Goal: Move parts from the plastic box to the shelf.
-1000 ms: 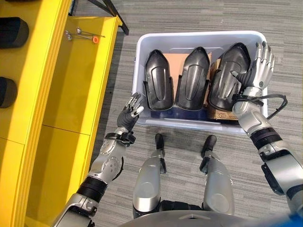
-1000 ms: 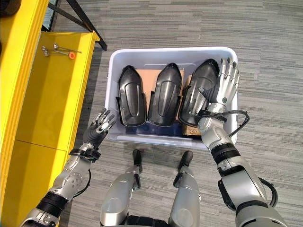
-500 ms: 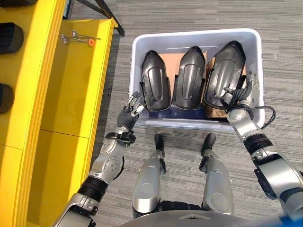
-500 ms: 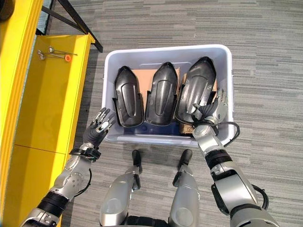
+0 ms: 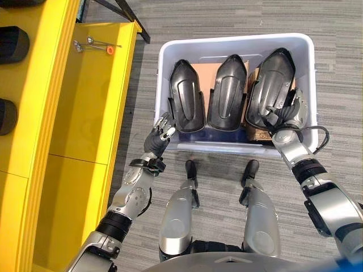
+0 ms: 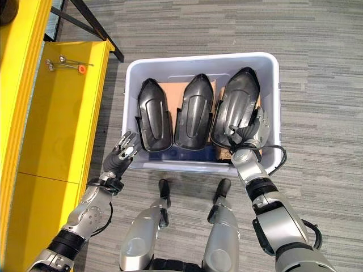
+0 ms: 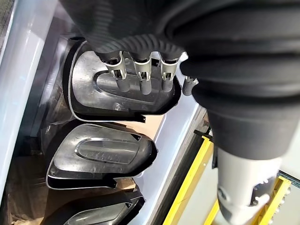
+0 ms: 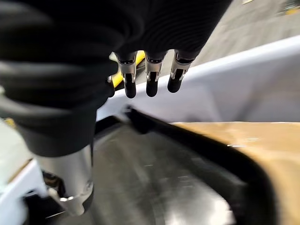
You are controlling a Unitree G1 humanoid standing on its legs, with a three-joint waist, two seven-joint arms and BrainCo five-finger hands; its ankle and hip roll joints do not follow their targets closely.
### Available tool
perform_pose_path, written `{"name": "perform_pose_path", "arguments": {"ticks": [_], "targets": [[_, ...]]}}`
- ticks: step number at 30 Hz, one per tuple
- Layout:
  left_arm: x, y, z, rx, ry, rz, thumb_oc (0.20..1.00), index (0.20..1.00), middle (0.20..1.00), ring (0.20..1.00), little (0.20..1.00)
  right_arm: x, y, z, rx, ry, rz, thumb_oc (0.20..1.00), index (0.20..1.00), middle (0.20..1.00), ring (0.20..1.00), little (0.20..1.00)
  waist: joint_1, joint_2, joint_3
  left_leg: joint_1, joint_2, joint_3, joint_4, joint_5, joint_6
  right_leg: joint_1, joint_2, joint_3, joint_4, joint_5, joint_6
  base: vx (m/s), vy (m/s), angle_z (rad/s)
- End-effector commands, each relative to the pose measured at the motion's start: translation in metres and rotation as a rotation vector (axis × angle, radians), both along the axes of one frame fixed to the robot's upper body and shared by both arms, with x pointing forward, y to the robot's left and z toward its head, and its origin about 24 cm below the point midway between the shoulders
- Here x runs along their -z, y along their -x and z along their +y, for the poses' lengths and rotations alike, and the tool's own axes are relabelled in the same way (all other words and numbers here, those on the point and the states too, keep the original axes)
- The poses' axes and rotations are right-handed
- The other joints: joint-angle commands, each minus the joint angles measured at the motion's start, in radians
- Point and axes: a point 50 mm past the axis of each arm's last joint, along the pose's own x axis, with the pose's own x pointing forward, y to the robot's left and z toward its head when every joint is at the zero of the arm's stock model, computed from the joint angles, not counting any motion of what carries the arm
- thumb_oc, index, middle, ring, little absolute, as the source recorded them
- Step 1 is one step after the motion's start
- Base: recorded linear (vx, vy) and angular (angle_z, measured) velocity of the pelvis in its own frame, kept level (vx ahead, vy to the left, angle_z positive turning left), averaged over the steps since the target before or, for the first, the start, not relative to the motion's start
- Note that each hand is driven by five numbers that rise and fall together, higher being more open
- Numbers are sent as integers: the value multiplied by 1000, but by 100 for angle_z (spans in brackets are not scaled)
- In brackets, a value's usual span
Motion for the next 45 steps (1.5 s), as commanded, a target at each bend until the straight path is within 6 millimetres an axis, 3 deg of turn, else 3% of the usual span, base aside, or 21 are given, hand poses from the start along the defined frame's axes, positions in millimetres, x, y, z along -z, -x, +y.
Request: {"name": "perform_pose_path", "arguments": {"ticks": [1, 13, 23, 27, 33, 34, 45], "targets": [[-11, -1, -7, 31, -7, -64, 1000, 1000, 1000, 1000, 1000, -26, -8, -8, 72, -32, -105, 1000, 1000, 1000, 1000, 1000, 21, 1, -14, -56, -11, -10, 39, 7, 18, -4, -28, -3, 121, -79, 29, 0, 0, 0], [-11, -3, -16, 48, 6, -50, 1000, 1000, 1000, 1000, 1000, -27, -11, -11, 65, -81, -110, 1000, 1000, 1000, 1000, 1000, 14, 26, -14, -90, -18, -2, 50, 8, 19, -52, -36, 9, 148, -85, 28, -5, 17, -1], [-10, -3, -16, 57, 6, -44, 1000, 1000, 1000, 1000, 1000, -32, -16, -6, -2, -12, -72, 1000, 1000, 1000, 1000, 1000, 18, 36, -14, -130, -20, -2, 67, 9, 20, -94, -41, 15, 165, -85, 26, -1, 5, -1], [-8, -3, -15, 68, -8, -31, 1000, 1000, 1000, 1000, 1000, -26, -17, -14, 14, 30, 57, 1000, 1000, 1000, 1000, 1000, 30, 32, -14, -144, -26, -18, 88, -15, 10, -104, -50, 19, 192, -111, 41, 40, -12, 2], [-7, -4, -15, 87, -17, -32, 1000, 1000, 1000, 1000, 1000, -8, -14, -23, 62, -109, 173, 1000, 1000, 1000, 1000, 1000, 45, 33, -14, -175, -23, -23, 100, -13, 11, -128, -54, 13, 203, -109, 41, -6, -12, 6], [-8, -4, -17, 100, -28, -39, 1000, 1000, 1000, 1000, 1000, -4, -10, -32, 111, -155, 198, 1000, 1000, 1000, 1000, 1000, 51, 36, -14, -189, -24, -28, 103, -13, 12, -140, -56, 10, 211, -111, 41, -4, -3, 14], [-11, -5, -27, 108, -22, -36, 1000, 1000, 1000, 1000, 1000, -19, -8, -56, 197, -157, 218, 1000, 1000, 1000, 1000, 1000, 67, 60, -14, -306, -29, -45, 164, -19, 15, -248, -75, 11, 278, -122, 38, -5, 14, 6]]}}
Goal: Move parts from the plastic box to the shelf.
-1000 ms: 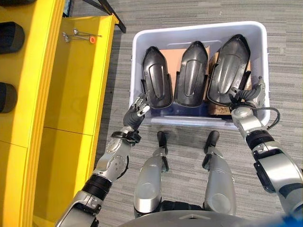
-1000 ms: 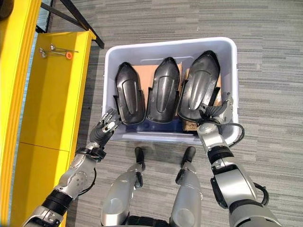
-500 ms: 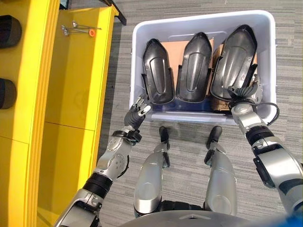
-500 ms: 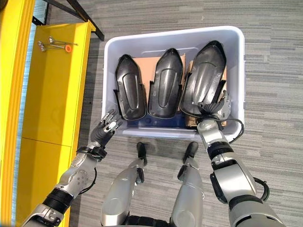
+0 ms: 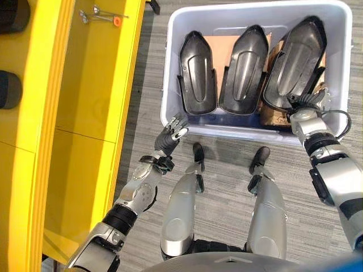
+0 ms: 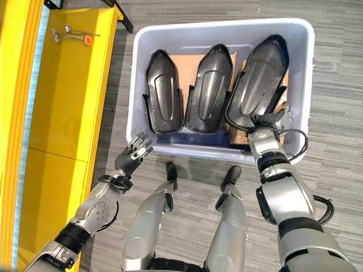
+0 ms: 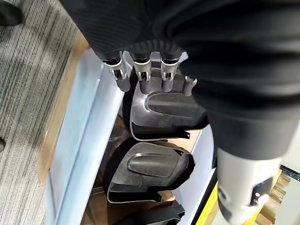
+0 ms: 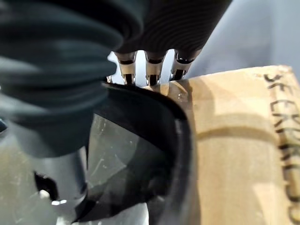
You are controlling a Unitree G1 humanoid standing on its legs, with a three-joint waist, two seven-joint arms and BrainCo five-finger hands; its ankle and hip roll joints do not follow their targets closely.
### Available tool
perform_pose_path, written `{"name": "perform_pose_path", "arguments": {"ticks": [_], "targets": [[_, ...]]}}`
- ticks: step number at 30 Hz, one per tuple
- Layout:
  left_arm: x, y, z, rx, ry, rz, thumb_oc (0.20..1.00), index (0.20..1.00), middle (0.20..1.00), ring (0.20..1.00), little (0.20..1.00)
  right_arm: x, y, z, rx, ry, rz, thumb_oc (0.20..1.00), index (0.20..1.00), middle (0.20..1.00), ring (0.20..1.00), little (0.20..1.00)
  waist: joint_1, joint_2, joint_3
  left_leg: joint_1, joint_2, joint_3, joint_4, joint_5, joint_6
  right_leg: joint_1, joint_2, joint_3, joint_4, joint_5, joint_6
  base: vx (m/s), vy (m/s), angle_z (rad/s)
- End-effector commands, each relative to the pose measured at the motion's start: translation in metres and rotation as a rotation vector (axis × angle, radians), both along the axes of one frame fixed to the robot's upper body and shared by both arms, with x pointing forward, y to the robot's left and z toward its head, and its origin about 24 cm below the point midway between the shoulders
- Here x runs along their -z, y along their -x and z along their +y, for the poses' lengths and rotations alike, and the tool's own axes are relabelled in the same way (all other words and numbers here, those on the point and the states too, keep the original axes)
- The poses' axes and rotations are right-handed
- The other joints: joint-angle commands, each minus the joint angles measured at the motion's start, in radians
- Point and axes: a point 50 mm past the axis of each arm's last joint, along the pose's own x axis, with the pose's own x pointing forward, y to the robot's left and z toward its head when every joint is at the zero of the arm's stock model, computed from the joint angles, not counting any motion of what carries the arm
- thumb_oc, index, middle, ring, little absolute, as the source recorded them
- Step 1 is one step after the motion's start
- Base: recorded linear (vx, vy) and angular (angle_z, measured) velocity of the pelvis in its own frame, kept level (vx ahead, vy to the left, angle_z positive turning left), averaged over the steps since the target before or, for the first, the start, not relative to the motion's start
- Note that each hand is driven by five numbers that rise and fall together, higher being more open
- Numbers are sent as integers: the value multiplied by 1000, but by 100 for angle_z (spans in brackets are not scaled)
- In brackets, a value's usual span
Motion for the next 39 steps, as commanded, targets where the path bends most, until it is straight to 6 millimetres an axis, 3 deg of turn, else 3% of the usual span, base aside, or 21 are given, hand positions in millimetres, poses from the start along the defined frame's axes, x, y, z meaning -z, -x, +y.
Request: {"name": "perform_pose_path", "arguments": {"ticks": [1, 4, 5, 6, 7, 17, 29, 39], "targets": [[-11, 4, -3, 8, 21, -59, 1000, 1000, 1000, 1000, 1000, 31, 16, -19, 47, -19, 175, 1000, 1000, 1000, 1000, 1000, 22, 44, -13, -77, -5, -14, 56, -21, 0, -24, -15, 4, 155, -100, 51, 0, 0, 0], [-12, 3, -4, 5, 24, -58, 1000, 1000, 1000, 1000, 1000, 26, 15, -21, 46, 29, 195, 1000, 1000, 1000, 1000, 1000, 23, 51, -13, -108, -8, -19, 75, -24, 1, -55, -18, 9, 173, -104, 50, 0, 0, 0], [-12, 3, -5, 5, 27, -59, 1000, 1000, 1000, 1000, 1000, 24, 15, -22, 46, 47, 198, 793, 793, 793, 793, 793, 24, 53, -13, -121, -9, -21, 82, -25, 2, -68, -21, 10, 181, -105, 49, 0, 0, 0], [-12, 3, -4, 3, 29, -57, 1000, 1000, 1000, 1000, 1000, 20, 14, -24, 31, 79, 233, 335, 335, 335, 335, 335, 26, 57, -13, -148, -9, -25, 96, -26, 3, -93, -26, 13, 198, -108, 48, 0, 0, 0], [-12, 3, -4, 2, 30, -58, 1000, 1000, 1000, 1000, 1000, 19, 14, -25, 28, 79, 235, 200, 200, 200, 200, 200, 27, 58, -13, -153, -10, -25, 99, -27, 3, -99, -26, 13, 202, -109, 47, 0, 0, 0], [-5, 5, 3, 7, 33, -64, 1000, 1000, 1000, 1000, 1000, 37, 24, -37, -4, 99, 363, 200, 200, 200, 200, 200, 31, 66, -13, -265, -11, -42, 165, -39, 9, -205, -33, 28, 270, -126, 39, -4, 0, 0], [3, 7, 7, -1, 53, -67, 1000, 1000, 1000, 1000, 1000, 73, 47, -42, 107, 74, 312, 200, 200, 200, 200, 200, 12, 67, -13, -255, -6, -39, 155, -35, 9, -203, -21, 37, 256, -119, 37, -7, -3, 3], [4, 12, 12, -23, 82, -72, 1000, 1000, 1000, 1000, 1000, 49, 37, -18, 132, 281, -26, 200, 200, 200, 200, 200, -16, 49, -13, -152, 3, -29, 57, -6, 1, -113, 20, 45, 152, -91, 45, -15, 7, -4]]}}
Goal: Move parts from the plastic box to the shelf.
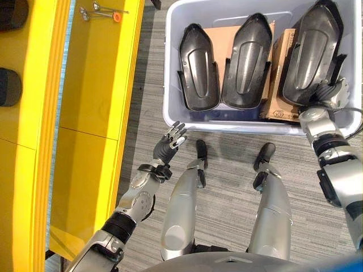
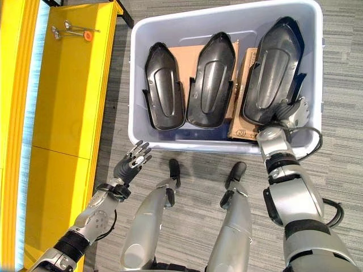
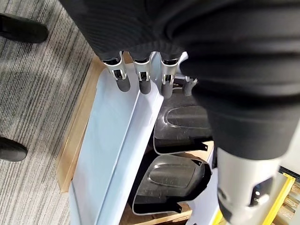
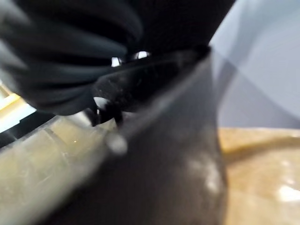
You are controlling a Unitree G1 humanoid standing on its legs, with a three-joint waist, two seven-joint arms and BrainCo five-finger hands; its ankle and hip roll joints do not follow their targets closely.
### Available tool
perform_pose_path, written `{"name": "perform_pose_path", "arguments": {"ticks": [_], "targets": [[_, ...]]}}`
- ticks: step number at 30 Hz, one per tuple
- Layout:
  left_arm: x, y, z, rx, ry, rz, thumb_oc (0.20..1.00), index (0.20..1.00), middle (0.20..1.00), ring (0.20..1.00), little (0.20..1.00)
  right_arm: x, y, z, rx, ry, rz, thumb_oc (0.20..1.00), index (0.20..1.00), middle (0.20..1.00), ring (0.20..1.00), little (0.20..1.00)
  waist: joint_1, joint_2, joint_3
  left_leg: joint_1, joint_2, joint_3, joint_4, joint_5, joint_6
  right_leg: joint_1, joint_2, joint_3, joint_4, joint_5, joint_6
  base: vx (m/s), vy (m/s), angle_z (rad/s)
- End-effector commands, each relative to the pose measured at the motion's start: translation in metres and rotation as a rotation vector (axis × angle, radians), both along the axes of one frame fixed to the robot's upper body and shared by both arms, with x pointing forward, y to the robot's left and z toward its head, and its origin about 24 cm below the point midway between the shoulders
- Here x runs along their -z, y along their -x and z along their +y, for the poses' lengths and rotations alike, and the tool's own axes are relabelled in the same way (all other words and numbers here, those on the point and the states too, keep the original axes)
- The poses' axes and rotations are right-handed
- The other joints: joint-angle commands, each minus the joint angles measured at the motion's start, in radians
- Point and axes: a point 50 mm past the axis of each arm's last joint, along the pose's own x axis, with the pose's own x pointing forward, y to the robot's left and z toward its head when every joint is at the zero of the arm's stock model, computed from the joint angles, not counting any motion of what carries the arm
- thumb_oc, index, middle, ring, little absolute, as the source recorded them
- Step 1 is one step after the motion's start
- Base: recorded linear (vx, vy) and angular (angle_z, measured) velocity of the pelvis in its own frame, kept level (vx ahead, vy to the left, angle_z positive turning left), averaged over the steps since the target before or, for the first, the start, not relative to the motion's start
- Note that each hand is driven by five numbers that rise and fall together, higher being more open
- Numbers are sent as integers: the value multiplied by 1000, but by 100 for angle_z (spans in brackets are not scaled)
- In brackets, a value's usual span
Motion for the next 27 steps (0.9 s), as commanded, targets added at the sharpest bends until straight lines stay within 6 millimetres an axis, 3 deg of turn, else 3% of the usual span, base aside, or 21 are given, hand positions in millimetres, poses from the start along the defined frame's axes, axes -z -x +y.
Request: {"name": "perform_pose_path", "arguments": {"ticks": [1, 8, 10, 13, 21, 27], "targets": [[-21, -5, 4, -16, 68, -121, 1000, 1000, 1000, 1000, 1000, 34, 20, -6, 67, 90, 69, 200, 200, 200, 200, 200, -15, 40, 76, 23, 0, -3, -67, 28, -10, 41, 23, 20, 87, -89, 52, -14, 18, -9], [-23, -4, 5, 17, 68, -117, 1000, 1000, 1000, 1000, 1000, -29, 5, -3, 104, 215, -177, 200, 200, 200, 200, 200, -10, 24, 76, 141, 13, 3, -167, 60, -26, 154, 39, 6, -1, -70, 65, -7, -3, -11], [-28, -4, 5, 39, 49, -129, 1000, 1000, 1000, 1000, 1000, -59, 0, -5, 113, 245, -247, 200, 200, 200, 200, 200, 1, 16, 76, 169, 21, 9, -184, 81, -21, 187, 41, -13, -26, -45, 56, -45, -19, -1], [-28, -1, 5, 41, 54, -121, 1000, 1000, 1000, 1000, 1000, -76, 0, -9, 114, 279, -281, 200, 200, 200, 200, 200, 7, 10, 76, 203, 20, 9, -189, 75, -21, 225, 39, -19, -33, -49, 56, -15, -1, 0], [-24, 11, 15, 23, 34, -102, 1000, 1000, 1000, 1000, 1000, -105, 0, -1, -22, 313, -404, 200, 200, 200, 200, 200, 17, -10, 76, 345, 22, 15, -228, 67, -21, 381, 34, -39, -83, -53, 58, 46, 17, 1], [-15, 18, 23, -6, 36, -81, 1000, 1000, 1000, 1000, 1000, -101, 1, 19, -185, 271, -430, 200, 200, 200, 200, 200, 7, -27, 61, 439, 27, 24, -272, 76, -27, 491, 42, -46, -140, -47, 58, 58, 60, -4]]}}
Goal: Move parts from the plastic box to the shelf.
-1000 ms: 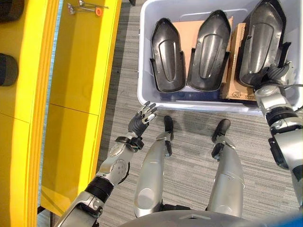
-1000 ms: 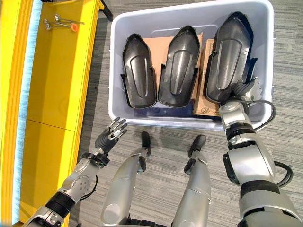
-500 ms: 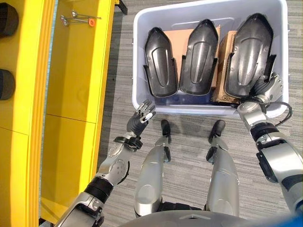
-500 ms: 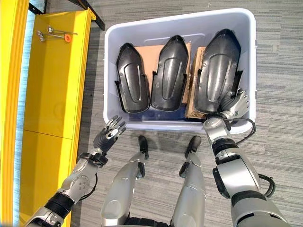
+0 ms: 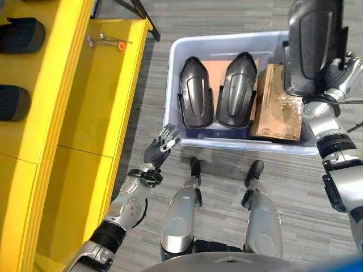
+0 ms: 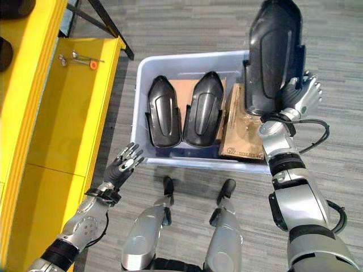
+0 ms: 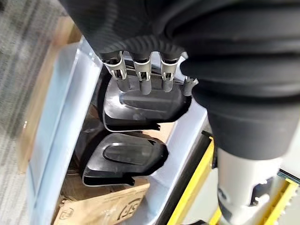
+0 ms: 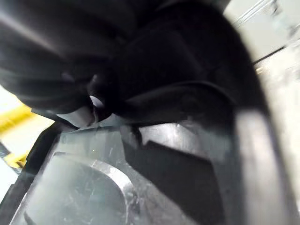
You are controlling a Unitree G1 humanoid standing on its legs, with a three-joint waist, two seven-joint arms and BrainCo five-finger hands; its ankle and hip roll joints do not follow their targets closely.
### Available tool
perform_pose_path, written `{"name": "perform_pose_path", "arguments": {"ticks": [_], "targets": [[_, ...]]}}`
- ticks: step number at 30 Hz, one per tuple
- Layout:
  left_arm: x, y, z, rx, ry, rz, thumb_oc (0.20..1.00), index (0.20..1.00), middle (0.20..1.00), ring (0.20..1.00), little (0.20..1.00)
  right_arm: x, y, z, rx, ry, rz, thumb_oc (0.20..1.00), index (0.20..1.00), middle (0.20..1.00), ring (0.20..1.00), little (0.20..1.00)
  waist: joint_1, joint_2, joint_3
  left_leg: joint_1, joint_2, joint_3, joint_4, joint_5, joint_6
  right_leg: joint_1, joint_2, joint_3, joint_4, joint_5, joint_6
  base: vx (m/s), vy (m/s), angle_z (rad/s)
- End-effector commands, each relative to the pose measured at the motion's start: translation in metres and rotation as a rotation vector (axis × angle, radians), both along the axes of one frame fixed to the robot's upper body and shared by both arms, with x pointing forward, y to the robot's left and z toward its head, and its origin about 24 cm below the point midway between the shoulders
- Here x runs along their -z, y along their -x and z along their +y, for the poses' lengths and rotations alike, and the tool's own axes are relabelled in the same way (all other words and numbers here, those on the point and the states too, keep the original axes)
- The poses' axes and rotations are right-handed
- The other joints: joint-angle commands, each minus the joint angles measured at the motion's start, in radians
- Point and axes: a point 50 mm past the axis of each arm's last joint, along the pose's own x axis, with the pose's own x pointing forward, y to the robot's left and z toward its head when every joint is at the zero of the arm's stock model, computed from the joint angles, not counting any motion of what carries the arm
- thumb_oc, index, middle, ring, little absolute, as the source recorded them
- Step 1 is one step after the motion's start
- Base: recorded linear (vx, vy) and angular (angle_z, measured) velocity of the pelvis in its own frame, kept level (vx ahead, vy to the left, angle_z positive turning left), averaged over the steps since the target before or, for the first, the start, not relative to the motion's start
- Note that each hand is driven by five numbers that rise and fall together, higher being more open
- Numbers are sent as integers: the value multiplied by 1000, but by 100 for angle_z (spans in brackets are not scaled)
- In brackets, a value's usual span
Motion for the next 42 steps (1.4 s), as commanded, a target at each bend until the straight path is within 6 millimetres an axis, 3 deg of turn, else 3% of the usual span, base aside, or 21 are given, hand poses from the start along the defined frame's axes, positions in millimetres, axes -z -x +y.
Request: {"name": "perform_pose_path", "arguments": {"ticks": [1, 5, 8, 9, 16, 23, 26, 30, 33, 35, 37, 42], "targets": [[-11, 5, 2, 10, 16, -75, 1000, 1000, 1000, 1000, 1000, -21, 4, 10, -146, 43, -88, 200, 200, 200, 200, 200, 5, -13, -37, -2, 25, -18, -8, 19, -16, 56, -30, -21, 137, -140, 38, 92, 69, -1], [-5, 11, 5, -14, 25, -53, 1000, 1000, 1000, 1000, 1000, 4, 7, 26, -270, 6, -12, 200, 200, 200, 200, 200, 0, -28, -70, 41, 31, -16, -30, 25, -20, 118, -24, -26, 95, -135, 36, 95, 79, -2], [3, 17, 6, -33, 43, -14, 1000, 1000, 1000, 1000, 1000, 35, 12, 47, -423, -60, 97, 200, 200, 200, 200, 200, -5, -45, -105, 78, 32, -15, -43, 27, -21, 170, -22, -28, 61, -126, 38, 138, 126, -2], [7, 21, 8, -56, 42, 4, 1000, 1000, 1000, 1000, 1000, 56, 19, 63, -507, -105, 160, 200, 200, 200, 200, 200, -7, -61, -130, 97, 33, -14, -47, 25, -19, 199, -23, -30, 39, -116, 42, 177, 143, -5], [24, 38, 14, -107, -64, 60, 1000, 1000, 1000, 1000, 1000, 115, 57, 103, -777, -235, 321, 200, 200, 200, 200, 200, 0, -113, -219, 167, 22, 12, -71, 11, -6, 293, -42, -65, -31, -78, 76, 103, 151, -3], [32, 44, 30, -162, -90, 93, 1000, 1000, 1000, 1000, 1000, 145, 77, 120, -826, -320, 392, 200, 200, 200, 200, 200, 15, -142, -271, 214, -17, 32, -94, -9, 26, 335, -64, -94, -37, -45, 105, -4, 178, 5], [33, 46, 38, -179, -111, 93, 1000, 1000, 1000, 1000, 1000, 158, 83, 127, -835, -380, 413, 200, 200, 200, 200, 200, 29, -156, -281, 241, -44, 47, -104, -35, 51, 318, -91, -125, 27, 14, 125, -73, 134, 9], [33, 43, 38, -172, -128, 95, 1000, 1000, 1000, 1000, 1000, 166, 85, 129, -838, -421, 432, 200, 200, 200, 200, 200, 16, -156, -291, 249, -68, 18, -116, -53, 80, 303, -23, -78, 64, -21, 114, -62, 53, 0], [34, 41, 31, -136, -120, 108, 1000, 1000, 1000, 1000, 1000, 168, 86, 124, -827, -426, 445, 200, 200, 200, 200, 200, -5, -160, -304, 247, -95, -27, -118, -53, 87, 315, 90, -11, 40, -97, 67, 6, -17, 12], [36, 40, 23, -101, -115, 119, 1000, 1000, 1000, 1000, 1000, 170, 89, 120, -813, -434, 457, 200, 200, 200, 200, 200, -28, -170, -314, 249, -125, -69, -118, -54, 88, 330, 164, 59, -12, -117, 29, 35, -18, 45], [39, 39, 9, -48, -91, 130, 1000, 1000, 1000, 1000, 1000, 173, 94, 114, -802, -434, 472, 200, 200, 200, 200, 200, -65, -177, -330, 244, -164, -135, -118, -46, 91, 322, 231, 182, -71, -89, 7, 37, -29, 117], [40, 38, 2, -16, -63, 133, 1000, 1000, 1000, 1000, 1000, 178, 97, 118, -864, -427, 507, 200, 200, 200, 200, 200, -75, -170, -344, 233, -174, -177, -118, -41, 92, 328, 223, 210, -100, -75, 7, -13, -102, 40]]}}
